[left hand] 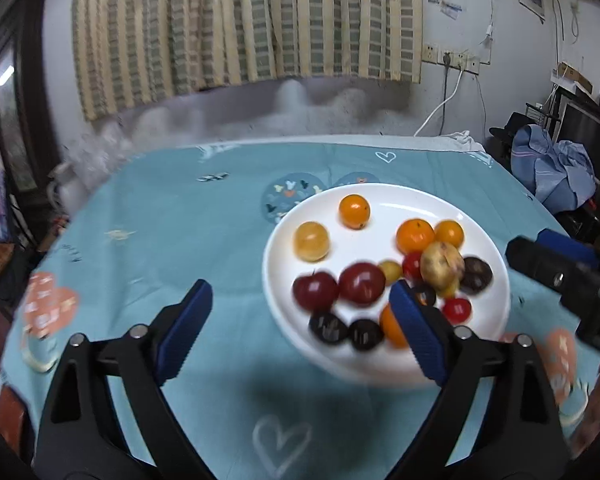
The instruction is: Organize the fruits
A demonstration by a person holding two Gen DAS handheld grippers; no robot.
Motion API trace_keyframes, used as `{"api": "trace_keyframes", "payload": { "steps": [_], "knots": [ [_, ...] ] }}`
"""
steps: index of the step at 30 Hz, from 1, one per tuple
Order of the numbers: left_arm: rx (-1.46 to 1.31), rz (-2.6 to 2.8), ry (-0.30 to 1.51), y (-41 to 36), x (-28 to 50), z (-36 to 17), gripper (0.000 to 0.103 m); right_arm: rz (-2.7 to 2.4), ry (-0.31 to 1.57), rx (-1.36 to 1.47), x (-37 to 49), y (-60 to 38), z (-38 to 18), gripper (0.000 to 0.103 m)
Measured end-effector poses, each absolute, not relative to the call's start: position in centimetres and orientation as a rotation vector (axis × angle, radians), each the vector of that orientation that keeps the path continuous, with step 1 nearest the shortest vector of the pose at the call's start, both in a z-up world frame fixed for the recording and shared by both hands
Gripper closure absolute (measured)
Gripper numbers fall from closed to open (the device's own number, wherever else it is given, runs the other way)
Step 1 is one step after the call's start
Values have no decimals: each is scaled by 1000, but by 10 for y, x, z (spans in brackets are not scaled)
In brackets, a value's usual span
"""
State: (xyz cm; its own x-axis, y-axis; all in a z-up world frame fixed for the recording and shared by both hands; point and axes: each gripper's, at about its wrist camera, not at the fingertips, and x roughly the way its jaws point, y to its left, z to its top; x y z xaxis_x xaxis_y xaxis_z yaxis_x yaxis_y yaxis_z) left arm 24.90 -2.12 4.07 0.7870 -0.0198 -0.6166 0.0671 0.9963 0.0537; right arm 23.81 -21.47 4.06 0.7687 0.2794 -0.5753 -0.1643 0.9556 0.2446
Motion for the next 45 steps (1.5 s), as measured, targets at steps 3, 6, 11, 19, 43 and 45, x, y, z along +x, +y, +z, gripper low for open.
{"api": "trace_keyframes", "payload": {
  "steps": [3, 6, 11, 19, 43, 45],
  "knots": [
    [88, -35, 649, -21, 206, 42, 2, 209, 649, 181, 203, -212, 40, 11],
    [66, -30, 641, -20, 168, 33, 2, 138, 587, 115, 165, -205, 33, 1],
    [112, -33, 655, -27, 142, 9, 2, 103, 564, 46, 142, -201, 19, 1],
    [68, -54, 597, -22, 132, 22, 2, 58, 572, 42, 147, -204, 17, 1],
    [25, -34, 598, -14, 130, 26, 2, 29, 560, 34, 141, -203, 19, 1],
    [31, -32, 591, -14, 129, 26, 2, 28, 568, 32, 141, -202, 18, 1]
  ]
}}
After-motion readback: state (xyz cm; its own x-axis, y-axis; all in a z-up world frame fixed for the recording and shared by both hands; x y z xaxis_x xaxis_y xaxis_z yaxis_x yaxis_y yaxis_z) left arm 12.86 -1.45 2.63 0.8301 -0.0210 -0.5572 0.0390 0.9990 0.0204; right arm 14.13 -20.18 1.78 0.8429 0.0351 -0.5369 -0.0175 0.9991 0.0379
